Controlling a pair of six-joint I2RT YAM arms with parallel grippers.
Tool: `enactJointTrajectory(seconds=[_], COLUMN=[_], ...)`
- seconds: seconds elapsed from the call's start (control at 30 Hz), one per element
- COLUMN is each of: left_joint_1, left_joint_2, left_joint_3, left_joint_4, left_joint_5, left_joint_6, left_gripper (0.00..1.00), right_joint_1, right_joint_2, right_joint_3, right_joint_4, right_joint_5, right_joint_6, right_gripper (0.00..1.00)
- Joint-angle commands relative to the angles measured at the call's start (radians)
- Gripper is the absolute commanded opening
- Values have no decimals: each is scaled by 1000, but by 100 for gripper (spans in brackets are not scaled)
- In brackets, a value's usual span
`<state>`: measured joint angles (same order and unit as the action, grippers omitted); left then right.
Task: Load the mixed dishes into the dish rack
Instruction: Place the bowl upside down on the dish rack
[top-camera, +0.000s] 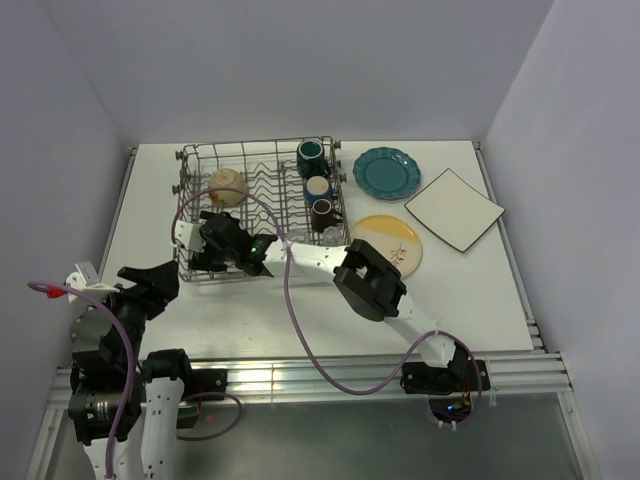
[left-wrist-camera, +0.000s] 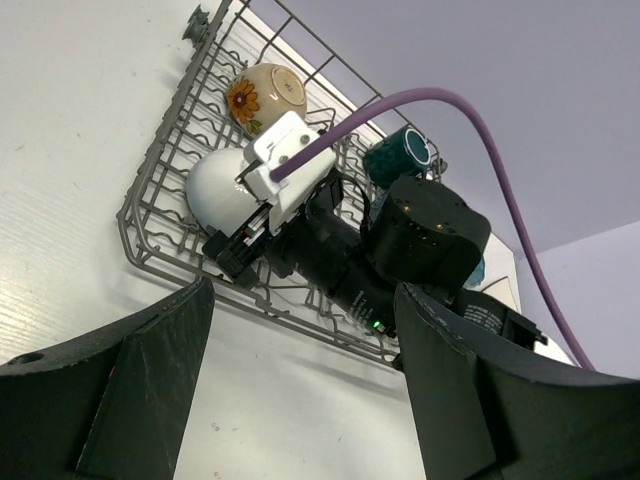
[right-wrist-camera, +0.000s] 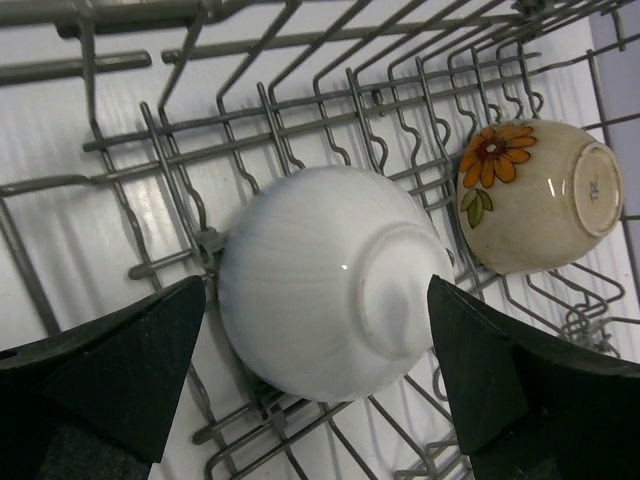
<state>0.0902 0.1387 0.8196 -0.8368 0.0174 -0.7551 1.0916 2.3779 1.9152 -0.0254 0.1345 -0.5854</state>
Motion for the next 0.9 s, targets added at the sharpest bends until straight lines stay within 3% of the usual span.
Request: enactJointTrajectory(seconds=[0.0, 0.2, 0.33, 0.47, 0.63, 0.87], left_joint_1=[3, 3, 3, 3, 3, 3], left_joint_2=[-14, -11, -7, 13, 68, 195], left_joint_3=[21, 15, 7, 13, 27, -80], left_joint_4=[18, 41, 80, 116, 149, 318], left_joint_5=[-7, 22, 68, 110, 150, 387], left_joint_6=[-12, -6, -9, 10, -1, 11], left_gripper=[79, 80, 80, 80, 89, 93], right_joint_1=[17, 16, -15, -73, -231, -404], right_joint_2=[-80, -97, -95, -153, -221, -353], right_joint_3=[56, 109, 252, 276, 187, 48], right_joint_4=[-39, -114, -243, -281, -265, -367], right_joint_5=[-64, -113, -235, -451, -896, -1114], right_joint_6=[70, 189, 393, 499, 562, 495], right_gripper=[100, 100, 100, 100, 100, 100])
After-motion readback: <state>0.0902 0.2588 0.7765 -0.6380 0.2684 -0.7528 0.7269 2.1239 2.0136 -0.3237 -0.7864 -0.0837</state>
